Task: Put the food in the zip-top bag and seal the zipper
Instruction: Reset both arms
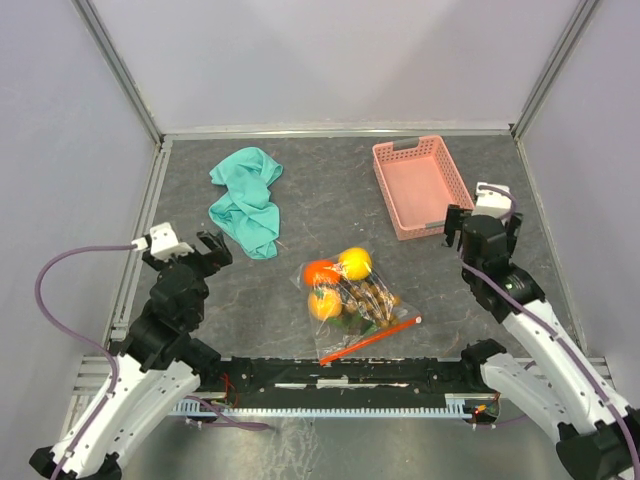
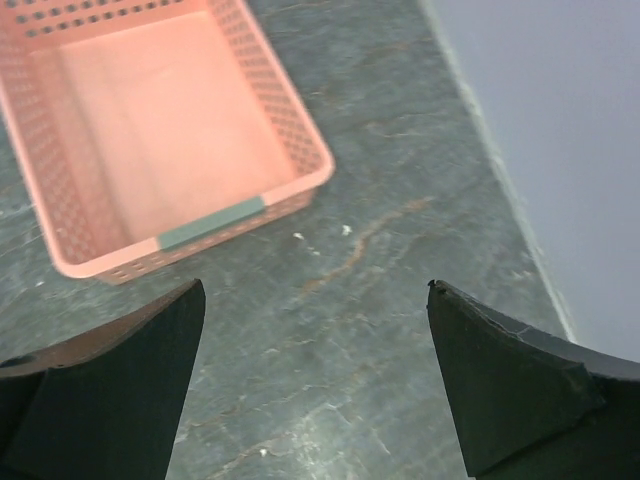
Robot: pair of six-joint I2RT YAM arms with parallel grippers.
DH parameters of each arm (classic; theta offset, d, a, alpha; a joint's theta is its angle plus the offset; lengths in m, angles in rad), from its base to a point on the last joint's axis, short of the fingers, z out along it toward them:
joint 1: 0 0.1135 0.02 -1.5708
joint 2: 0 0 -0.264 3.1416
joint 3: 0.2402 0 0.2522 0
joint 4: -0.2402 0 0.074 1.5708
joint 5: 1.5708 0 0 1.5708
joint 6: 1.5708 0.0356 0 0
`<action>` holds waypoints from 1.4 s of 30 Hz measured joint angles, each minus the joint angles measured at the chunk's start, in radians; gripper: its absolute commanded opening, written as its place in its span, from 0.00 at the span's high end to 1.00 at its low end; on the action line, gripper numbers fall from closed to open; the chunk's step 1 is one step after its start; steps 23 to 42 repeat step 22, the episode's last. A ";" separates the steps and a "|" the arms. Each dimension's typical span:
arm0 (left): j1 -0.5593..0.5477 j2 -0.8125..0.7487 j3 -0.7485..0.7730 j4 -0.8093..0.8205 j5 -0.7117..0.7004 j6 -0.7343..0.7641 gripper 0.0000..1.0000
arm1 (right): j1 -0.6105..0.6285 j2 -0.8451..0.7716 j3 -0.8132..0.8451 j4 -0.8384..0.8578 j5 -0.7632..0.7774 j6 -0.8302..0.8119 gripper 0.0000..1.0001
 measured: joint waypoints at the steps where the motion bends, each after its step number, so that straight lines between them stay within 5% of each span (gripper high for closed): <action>1: 0.000 -0.012 0.000 -0.009 -0.022 -0.001 0.03 | 0.000 -0.024 -0.005 -0.014 0.034 0.007 0.01; 12: 0.000 -0.112 -0.063 0.053 -0.097 0.003 0.03 | 0.000 -0.227 -0.010 -0.126 0.174 0.040 0.01; 42: 0.000 -0.111 -0.068 0.066 -0.094 0.009 0.03 | 0.000 -0.240 -0.014 -0.138 0.170 0.043 0.01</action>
